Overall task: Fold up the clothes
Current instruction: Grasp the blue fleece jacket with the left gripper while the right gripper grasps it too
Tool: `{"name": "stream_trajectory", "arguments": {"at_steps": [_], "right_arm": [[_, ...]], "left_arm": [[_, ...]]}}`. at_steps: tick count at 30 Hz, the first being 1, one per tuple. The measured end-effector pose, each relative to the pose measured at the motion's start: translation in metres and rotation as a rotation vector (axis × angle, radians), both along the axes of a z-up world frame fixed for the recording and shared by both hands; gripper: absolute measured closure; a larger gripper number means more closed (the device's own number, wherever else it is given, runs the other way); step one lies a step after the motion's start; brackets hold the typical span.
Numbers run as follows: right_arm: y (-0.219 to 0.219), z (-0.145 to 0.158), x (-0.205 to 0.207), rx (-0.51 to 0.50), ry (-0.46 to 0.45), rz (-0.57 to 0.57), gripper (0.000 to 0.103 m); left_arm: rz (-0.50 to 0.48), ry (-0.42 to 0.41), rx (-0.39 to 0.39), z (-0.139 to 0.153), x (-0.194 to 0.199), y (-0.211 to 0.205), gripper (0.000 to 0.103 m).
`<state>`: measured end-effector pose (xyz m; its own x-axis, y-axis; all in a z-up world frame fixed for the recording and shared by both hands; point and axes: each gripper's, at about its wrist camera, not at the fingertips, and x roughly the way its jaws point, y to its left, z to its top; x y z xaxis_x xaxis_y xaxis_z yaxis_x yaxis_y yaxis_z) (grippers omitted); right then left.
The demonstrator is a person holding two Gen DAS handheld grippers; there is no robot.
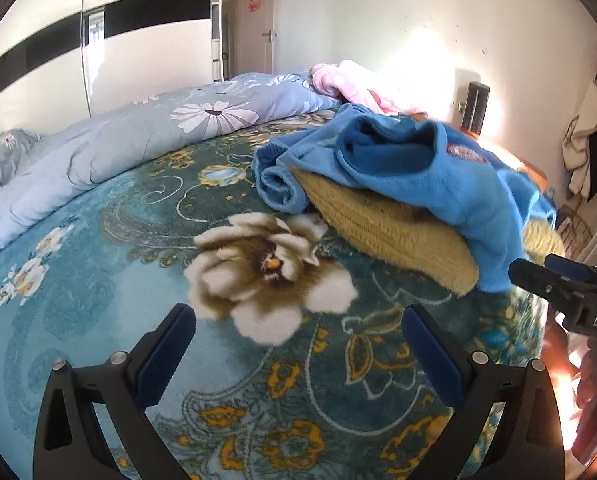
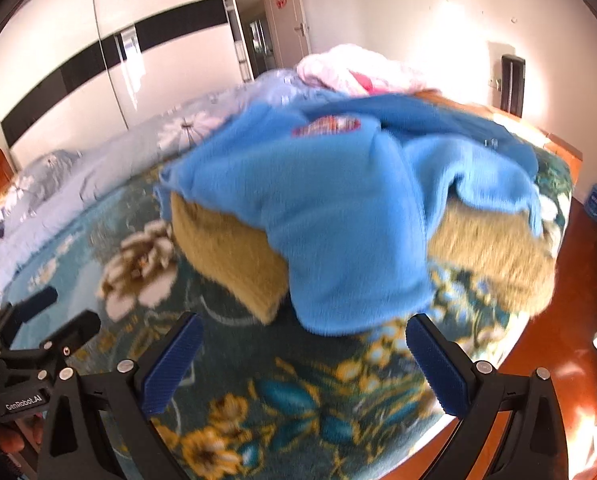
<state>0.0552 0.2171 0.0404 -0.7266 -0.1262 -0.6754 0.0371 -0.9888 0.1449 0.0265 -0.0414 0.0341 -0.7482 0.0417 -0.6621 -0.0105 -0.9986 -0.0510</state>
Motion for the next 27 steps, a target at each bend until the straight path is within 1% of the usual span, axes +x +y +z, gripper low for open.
{"name": "stream_trajectory", "arguments": {"at_steps": [3,8,10,11,13,14,15,16,17,18,19,20,21,22,24,27], "right_arm": [[0.009,0.013,-0.010,-0.016,0.031,0.002,0.001],[0.034,0.028,-0.032,-0.027,0.043,-0.026,0.012],[0.044,0.030,-0.040,-0.038,0.041,-0.044,0.017],[0.049,0.031,-0.043,-0.040,0.038,-0.053,0.018],[0.055,0.031,-0.049,-0.035,0.028,-0.067,0.022],[0.058,0.030,-0.052,-0.033,0.024,-0.074,0.022],[0.061,0.029,-0.055,-0.032,0.021,-0.080,0.024],[0.064,0.028,-0.057,-0.030,0.017,-0.086,0.027],[0.067,0.028,-0.059,-0.030,0.016,-0.091,0.028],[0.071,0.027,-0.059,-0.031,0.018,-0.096,0.030],[0.075,0.026,-0.060,-0.032,0.020,-0.101,0.030],[0.077,0.025,-0.059,-0.034,0.022,-0.105,0.030],[0.079,0.025,-0.059,-0.035,0.024,-0.108,0.030],[0.081,0.025,-0.058,-0.031,0.026,-0.113,0.030],[0.085,0.025,-0.058,-0.021,0.029,-0.112,0.030],[0.089,0.024,-0.057,-0.008,0.034,-0.113,0.030]], "left_arm": [[0.004,-0.002,0.047,0.011,-0.012,-0.006,0.000],[-0.043,0.029,0.065,0.032,-0.039,0.008,0.002],[-0.065,0.028,0.065,0.039,-0.054,0.020,0.010],[-0.087,0.027,0.070,0.042,-0.061,0.026,0.015],[-0.122,0.013,0.052,0.045,-0.078,0.042,0.028],[-0.141,0.012,0.051,0.046,-0.082,0.047,0.030],[-0.161,0.006,0.052,0.047,-0.088,0.053,0.038],[-0.182,0.001,0.053,0.048,-0.094,0.060,0.043],[-0.195,-0.006,0.057,0.048,-0.099,0.064,0.045],[-0.209,-0.013,0.062,0.048,-0.104,0.069,0.052],[-0.218,-0.030,0.066,0.046,-0.110,0.073,0.059],[-0.228,-0.046,0.071,0.044,-0.116,0.077,0.061],[-0.237,-0.062,0.075,0.042,-0.122,0.081,0.069],[-0.247,-0.079,0.079,0.040,-0.127,0.084,0.073],[-0.264,-0.103,0.102,0.036,-0.134,0.089,0.076],[-0.292,-0.141,0.125,0.031,-0.143,0.098,0.083]]}}
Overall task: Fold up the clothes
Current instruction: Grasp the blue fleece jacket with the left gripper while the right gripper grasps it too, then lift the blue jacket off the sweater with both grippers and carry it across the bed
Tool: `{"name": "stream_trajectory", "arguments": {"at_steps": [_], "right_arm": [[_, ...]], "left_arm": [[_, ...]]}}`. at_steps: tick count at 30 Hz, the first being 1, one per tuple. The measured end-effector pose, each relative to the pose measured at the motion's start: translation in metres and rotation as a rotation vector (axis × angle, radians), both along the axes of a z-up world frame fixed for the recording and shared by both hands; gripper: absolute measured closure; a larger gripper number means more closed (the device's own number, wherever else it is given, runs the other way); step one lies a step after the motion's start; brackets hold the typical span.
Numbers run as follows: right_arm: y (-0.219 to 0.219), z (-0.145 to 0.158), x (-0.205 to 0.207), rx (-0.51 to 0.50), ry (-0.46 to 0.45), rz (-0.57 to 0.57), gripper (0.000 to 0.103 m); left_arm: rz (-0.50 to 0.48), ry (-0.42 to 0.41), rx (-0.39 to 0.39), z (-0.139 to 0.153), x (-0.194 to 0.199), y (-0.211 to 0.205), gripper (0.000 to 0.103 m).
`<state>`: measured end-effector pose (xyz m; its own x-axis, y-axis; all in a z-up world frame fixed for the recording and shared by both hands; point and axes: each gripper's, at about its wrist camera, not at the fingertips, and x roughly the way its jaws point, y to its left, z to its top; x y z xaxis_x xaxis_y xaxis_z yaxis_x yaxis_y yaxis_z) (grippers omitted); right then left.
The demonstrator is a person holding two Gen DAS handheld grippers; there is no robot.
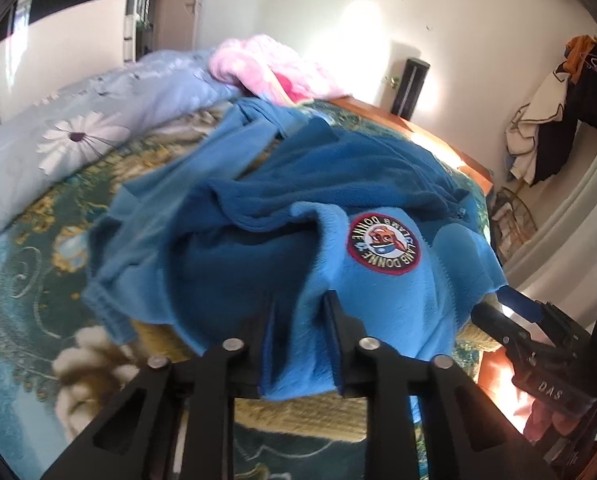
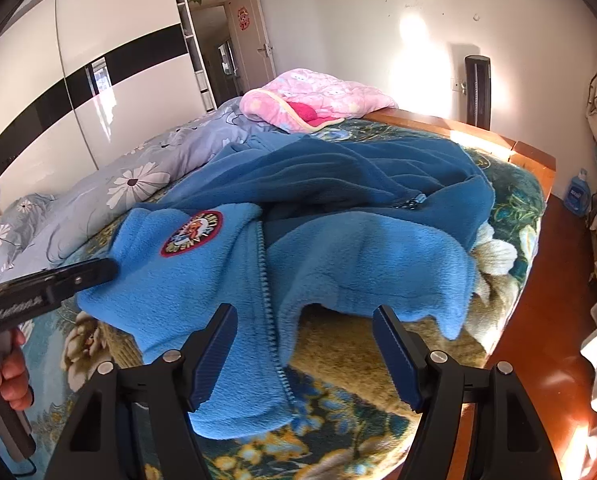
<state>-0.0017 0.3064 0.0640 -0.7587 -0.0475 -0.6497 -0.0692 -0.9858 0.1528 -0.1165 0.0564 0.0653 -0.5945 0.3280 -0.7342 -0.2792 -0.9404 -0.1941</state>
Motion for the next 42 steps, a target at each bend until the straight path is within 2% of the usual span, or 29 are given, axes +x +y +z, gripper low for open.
{"name": "stream_trajectory", "arguments": {"at_steps": [8,9,11,21,23,28,33,36,40,42], "right_arm": [[0.009,-0.008,0.002,0.012,-0.010,0.014,0.030],[0.009,-0.008,0.002,0.009,-0.012,0.014,0.030],[0.010,-0.010,0.002,0.008,-0.015,0.013,0.030],[0.004,-0.001,0.016,0.012,-0.001,0.017,0.030],[0.001,0.004,0.021,0.024,0.003,0.022,0.030],[-0.010,0.018,0.032,0.042,0.017,0.043,0.030],[-0.031,0.030,0.046,0.059,0.025,0.079,0.030],[-0.044,0.035,0.055,0.062,0.025,0.102,0.030],[-0.073,0.041,0.069,0.059,0.025,0.147,0.030],[-0.090,0.043,0.075,0.058,0.024,0.179,0.030]], "left_arm": [[-0.040,-0.044,0.017,-0.008,-0.015,0.010,0.084],[-0.044,-0.040,0.019,-0.008,-0.015,0.011,0.091],[-0.046,-0.027,0.043,-0.006,-0.012,0.011,0.094],[0.099,0.030,0.489,0.032,0.010,-0.049,0.098],[0.153,0.071,0.584,0.046,0.018,-0.073,0.098],[0.238,0.151,0.681,0.076,0.047,-0.129,0.098],[0.294,0.265,0.701,0.103,0.099,-0.182,0.098],[0.361,0.350,0.694,0.121,0.147,-0.225,0.098],[0.500,0.436,0.637,0.130,0.228,-0.295,0.098],[0.586,0.451,0.570,0.127,0.267,-0.324,0.098]]}}
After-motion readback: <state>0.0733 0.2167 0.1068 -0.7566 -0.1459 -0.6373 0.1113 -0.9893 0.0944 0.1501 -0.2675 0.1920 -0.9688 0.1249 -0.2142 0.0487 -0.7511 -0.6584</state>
